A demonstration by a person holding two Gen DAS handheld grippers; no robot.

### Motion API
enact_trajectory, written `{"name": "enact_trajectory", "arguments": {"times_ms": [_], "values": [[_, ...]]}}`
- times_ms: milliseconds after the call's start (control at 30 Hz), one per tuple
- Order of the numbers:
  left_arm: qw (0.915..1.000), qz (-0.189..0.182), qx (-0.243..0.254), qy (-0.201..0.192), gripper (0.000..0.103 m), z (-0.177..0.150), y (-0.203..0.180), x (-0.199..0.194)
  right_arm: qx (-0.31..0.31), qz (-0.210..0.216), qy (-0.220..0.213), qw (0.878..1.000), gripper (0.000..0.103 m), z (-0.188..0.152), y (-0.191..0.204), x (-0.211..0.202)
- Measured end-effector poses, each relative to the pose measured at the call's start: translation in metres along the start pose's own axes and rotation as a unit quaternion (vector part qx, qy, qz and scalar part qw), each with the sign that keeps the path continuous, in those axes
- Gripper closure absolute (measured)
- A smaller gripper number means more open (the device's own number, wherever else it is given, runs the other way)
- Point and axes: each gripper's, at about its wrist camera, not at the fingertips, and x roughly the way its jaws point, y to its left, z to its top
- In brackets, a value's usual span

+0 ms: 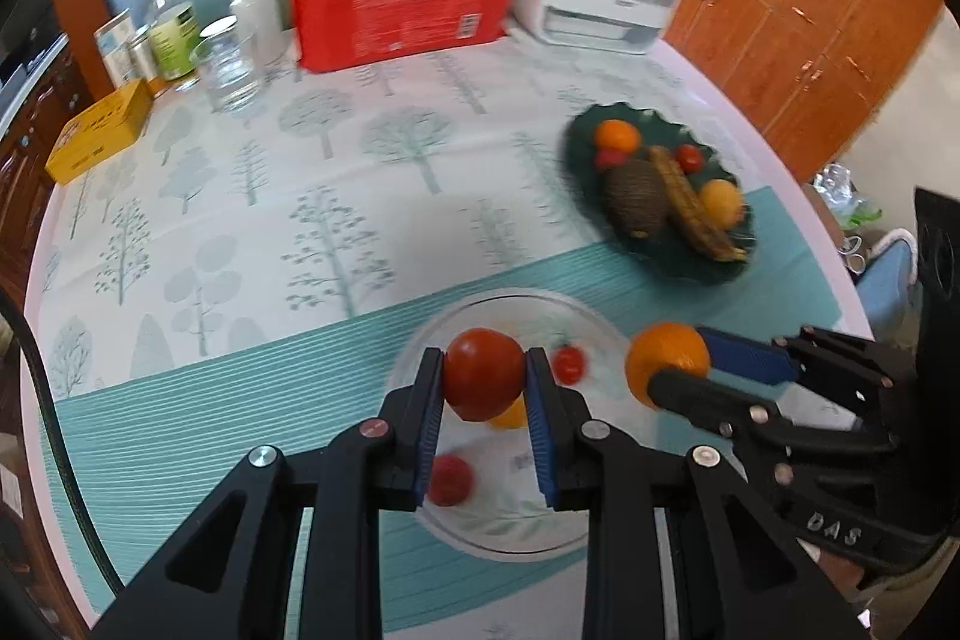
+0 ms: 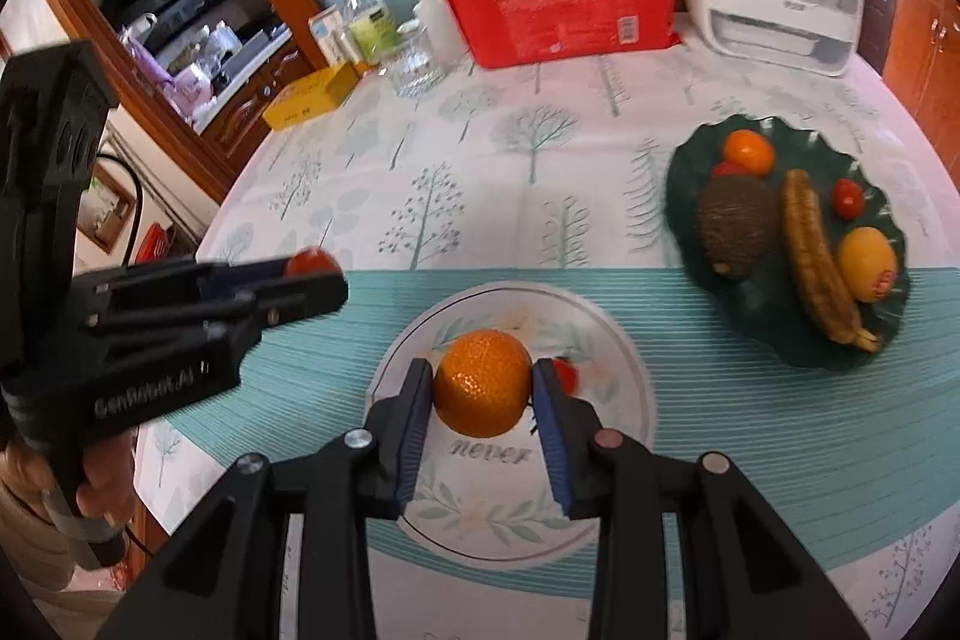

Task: Organize fruits
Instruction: 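Carry orange and red tomato onto the green plate and open both tools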

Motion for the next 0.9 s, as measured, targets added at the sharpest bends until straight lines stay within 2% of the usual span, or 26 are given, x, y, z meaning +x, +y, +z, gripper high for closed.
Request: {"name": "enact_trajectory", "arguments": {"times_ms": [267, 467, 633, 767, 900], "values": [[0.9987, -0.026, 0.037, -0.025, 0.079, 0.032, -0.078, -0.010, 0.026, -0.022, -0.035, 0.999, 0.069, 0.027, -0.060, -0.058], [0.9953, -0.029, 0.064, -0.066, 0.078, 0.077, -0.136, -0.026, 0.015, -0.051, -0.075, 0.996, 0.069, 0.073, -0.111, -0.120], [0.9944, -0.024, 0.064, -0.080, 0.078, 0.109, -0.169, -0.023, 0.003, -0.065, -0.101, 0.993, 0.069, 0.115, -0.145, -0.150], [0.9957, -0.019, 0.054, -0.073, 0.078, 0.125, -0.186, -0.003, 0.000, -0.069, -0.110, 0.992, 0.069, 0.147, -0.172, -0.147], [0.9981, -0.005, 0.039, -0.046, 0.078, 0.126, -0.195, 0.036, 0.021, -0.053, -0.076, 0.995, 0.069, 0.166, -0.203, -0.108]]}}
